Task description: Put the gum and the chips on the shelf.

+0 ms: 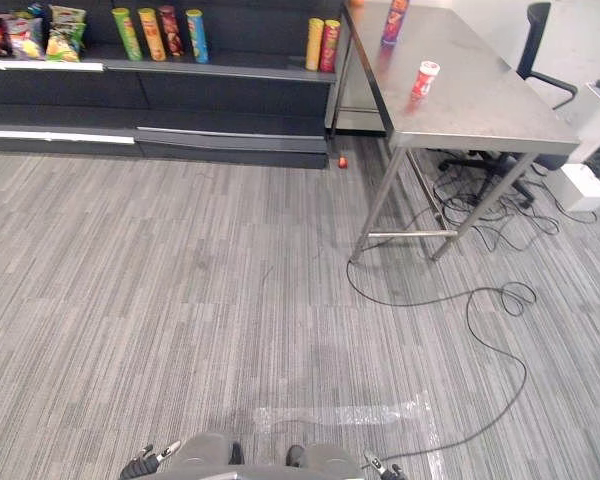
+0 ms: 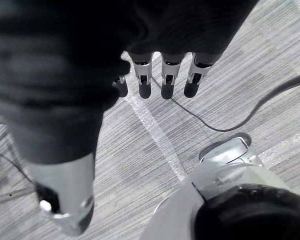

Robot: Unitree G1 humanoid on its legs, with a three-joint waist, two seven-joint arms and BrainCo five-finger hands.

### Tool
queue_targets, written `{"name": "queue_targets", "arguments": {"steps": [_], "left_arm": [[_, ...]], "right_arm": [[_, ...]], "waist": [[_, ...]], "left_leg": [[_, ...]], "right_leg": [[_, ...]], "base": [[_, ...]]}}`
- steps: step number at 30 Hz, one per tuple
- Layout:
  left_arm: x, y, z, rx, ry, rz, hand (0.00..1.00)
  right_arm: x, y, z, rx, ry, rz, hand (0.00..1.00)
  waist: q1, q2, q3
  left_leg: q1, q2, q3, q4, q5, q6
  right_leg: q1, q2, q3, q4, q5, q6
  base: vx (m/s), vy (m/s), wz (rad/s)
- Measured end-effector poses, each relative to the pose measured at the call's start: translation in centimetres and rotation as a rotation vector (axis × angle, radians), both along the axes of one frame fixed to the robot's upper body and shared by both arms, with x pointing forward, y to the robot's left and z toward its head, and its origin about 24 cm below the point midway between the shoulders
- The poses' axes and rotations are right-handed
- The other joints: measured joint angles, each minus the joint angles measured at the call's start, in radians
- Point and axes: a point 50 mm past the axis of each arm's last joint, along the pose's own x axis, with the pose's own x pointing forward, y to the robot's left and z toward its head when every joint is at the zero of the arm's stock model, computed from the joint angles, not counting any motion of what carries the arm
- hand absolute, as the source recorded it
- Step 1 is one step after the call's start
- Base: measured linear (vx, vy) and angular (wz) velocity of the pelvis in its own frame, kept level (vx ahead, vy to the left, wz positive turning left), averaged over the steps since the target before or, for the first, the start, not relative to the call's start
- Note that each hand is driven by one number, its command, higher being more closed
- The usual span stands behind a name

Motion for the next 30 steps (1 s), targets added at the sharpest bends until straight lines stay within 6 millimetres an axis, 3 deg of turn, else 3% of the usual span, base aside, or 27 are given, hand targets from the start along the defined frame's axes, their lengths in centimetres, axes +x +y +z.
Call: {"name": "queue_targets", "arguments": {"steps": [2, 4, 6, 7, 8, 9, 10, 11, 12, 14, 17, 18, 20, 21, 22, 25, 26, 28, 29, 30], "left_arm": [[0.3, -0.2, 0.1, -0.015, -0.023, 0.032, 0.0], [0.5, -0.3, 0.1, -0.019, -0.037, 0.042, 0.0], [0.3, -0.6, 0.0, -0.044, -0.045, 0.112, 0.0], [-0.1, -0.6, 0.0, -0.058, -0.049, 0.172, 0.0], [-0.4, -0.5, -0.1, -0.062, -0.047, 0.199, 0.0], [-1.5, -0.3, -0.1, -0.065, -0.035, 0.254, 0.0], [-2.0, 0.0, -0.1, -0.062, -0.035, 0.287, 0.0], [-2.1, 0.4, -0.1, -0.055, -0.042, 0.32, 0.0], [-1.9, 0.5, 0.0, -0.054, -0.047, 0.319, 0.0], [-2.1, 0.3, -0.2, -0.059, -0.031, 0.316, 0.0], [-2.5, 0.1, -0.3, -0.051, 0.005, 0.244, 0.0], [-2.3, 0.2, -0.3, -0.043, 0.017, 0.188, 0.0], [-2.3, 0.2, -0.4, -0.033, 0.046, 0.118, 0.0], [-2.3, 0.1, -0.4, -0.033, 0.057, 0.087, 0.0], [-2.2, 0.0, -0.5, -0.035, 0.065, 0.074, 0.0], [-1.4, -0.6, -0.6, -0.046, 0.057, 0.046, 0.0], [-0.3, -1.5, -0.6, -0.073, 0.027, 0.061, 0.0], [0.7, -2.3, -0.6, -0.098, 0.0, 0.073, 0.0], [1.1, -3.5, -0.7, -0.133, -0.014, 0.09, 0.0], [1.0, -4.1, -0.8, -0.151, -0.018, 0.108, 0.0]], "right_arm": [[0.0, -0.1, 0.0, 0.001, 0.002, 0.004, 0.0], [0.0, -0.3, 0.1, -0.001, 0.0, 0.028, 0.0], [0.2, -0.5, 0.1, -0.006, -0.006, 0.04, 0.0], [0.1, -0.5, 0.1, -0.007, -0.002, 0.045, 0.0], [0.1, -0.4, 0.1, -0.007, 0.0, 0.051, 0.0], [-0.2, -0.2, 0.0, 0.003, 0.014, 0.05, 0.0], [-0.8, 0.0, -0.1, 0.01, 0.03, 0.041, 0.0], [-1.4, 0.7, -0.3, 0.034, 0.033, -0.008, 0.0], [-1.5, 0.8, -0.3, 0.043, 0.027, -0.037, 0.0], [-2.0, 0.6, -0.3, 0.048, 0.033, -0.087, 0.0], [-2.5, 0.4, -0.3, 0.047, 0.042, -0.101, 0.0], [-2.4, 0.4, -0.3, 0.046, 0.041, -0.104, 0.0], [-2.0, 0.4, -0.3, 0.041, 0.028, -0.109, 0.0], [-1.6, 0.4, -0.2, 0.04, 0.012, -0.121, 0.0], [-1.4, 0.2, -0.2, 0.035, 0.0, -0.132, 0.0], [-0.8, -0.2, 0.1, 0.021, -0.041, -0.146, 0.0], [-0.7, -0.7, 0.3, -0.005, -0.053, -0.137, 0.0], [-0.6, -1.0, 0.3, -0.012, -0.058, -0.143, 0.0], [-0.4, -1.2, 0.4, -0.018, -0.06, -0.139, 0.0], [-0.2, -1.0, 0.4, -0.016, -0.065, -0.13, 0.0]], "waist": [[0.019, 0.01, 0.002], [0.028, 0.012, 0.001], [0.031, 0.02, -0.002], [0.034, 0.02, -0.008], [0.039, 0.026, -0.02], [0.04, 0.017, -0.05], [0.034, -0.004, -0.084], [0.022, -0.025, -0.108], [0.023, -0.032, -0.114], [0.022, -0.025, -0.136], [0.016, -0.007, -0.162], [0.006, -0.005, -0.161], [-0.005, -0.004, -0.159], [-0.009, 0.003, -0.152], [-0.016, 0.012, -0.142], [-0.038, 0.039, -0.119], [-0.041, 0.06, -0.108], [-0.043, 0.075, -0.106], [-0.056, 0.095, -0.109], [-0.064, 0.084, -0.101]], "left_leg": [[-0.065, 0.018, 0.0, -0.02, 0.009, 0.002], [-0.116, 0.031, -0.004, -0.122, 0.059, -0.008], [-0.144, 0.066, -0.001, -0.258, 0.12, -0.035], [-0.14, 0.081, 0.039, -0.247, 0.174, -0.048], [-0.135, 0.078, 0.063, -0.235, 0.196, -0.038], [-0.135, 0.059, 0.101, -0.21, 0.177, 0.002], [-0.129, 0.037, 0.134, -0.208, 0.146, 0.015], [-0.109, -0.006, 0.157, -0.211, 0.122, 0.035], [-0.08, -0.029, 0.176, -0.21, 0.103, 0.06], [-0.021, -0.062, 0.208, -0.212, 0.056, 0.086], [0.111, -0.105, 0.231, -0.281, 0.011, 0.103], [0.172, -0.118, 0.219, -0.325, 0.005, 0.101], [0.262, -0.128, 0.201, -0.402, 0.003, 0.1], [0.327, -0.126, 0.191, -0.451, 0.002, 0.103], [0.388, -0.119, 0.182, -0.493, -0.004, 0.111], [0.483, -0.094, 0.153, -0.551, -0.028, 0.108], [0.525, -0.072, 0.131, -0.574, -0.057, 0.096], [0.55, -0.061, 0.118, -0.592, -0.075, 0.088], [0.583, -0.049, 0.103, -0.61, -0.083, 0.083], [0.61, -0.048, 0.092, -0.594, -0.083, 0.084]], "right_leg": [[0.016, -0.011, -0.001, 0.0, -0.018, 0.006], [0.024, -0.025, 0.016, 0.0, -0.037, 0.013], [0.028, -0.036, 0.071, 0.0, -0.06, 0.036], [0.037, -0.051, 0.112, -0.003, -0.077, 0.053], [0.042, -0.061, 0.141, -0.007, -0.087, 0.056], [0.058, -0.091, 0.186, -0.034, -0.096, 0.052], [0.05, -0.109, 0.233, -0.026, -0.093, 0.056], [0.052, -0.131, 0.293, 0.036, -0.075, 0.083], [0.045, -0.149, 0.318, 0.092, -0.073, 0.087], [0.0, -0.154, 0.388, 0.27, -0.035, 0.124], [-0.089, -0.124, 0.456, 0.567, 0.162, 0.274], [-0.128, -0.117, 0.42, 0.672, 0.203, 0.282], [-0.211, -0.122, 0.294, 0.792, 0.147, 0.2], [-0.264, -0.123, 0.203, 0.818, 0.094, 0.119], [-0.314, -0.114, 0.125, 0.798, 0.048, 0.086], [-0.411, -0.086, 0.016, 0.645, 0.02, 0.063], [-0.479, -0.077, -0.047, 0.414, 0.046, 0.076], [-0.509, -0.077, -0.078, 0.239, 0.101, 0.076], [-0.524, -0.068, -0.09, 0.109, 0.148, 0.064], [-0.523, -0.064, -0.074, 0.094, 0.199, 0.044]], "base": [[0.09, 0.11, 0.09], [0.18, 0.202, -0.19], [0.29, 0.3, -0.64], [0.37, 0.388, -0.89], [0.46, 0.425, -0.95], [0.48, 0.412, -0.77], [0.53, 0.36, -0.53], [0.53, 0.317, -0.26], [0.63, 0.377, -0.16], [0.47, 0.298, -0.23], [0.4, 0.221, -0.19], [0.35, 0.124, 0.04], [0.39, 0.087, 0.09], [0.35, 0.038, 0.13], [0.35, 0.023, 0.22], [0.46, -0.04, 0.46], [0.5, -0.061, 0.41], [0.52, -0.095, 0.43], [0.55, -0.12, 0.55], [0.73, -0.173, 0.59]]}}
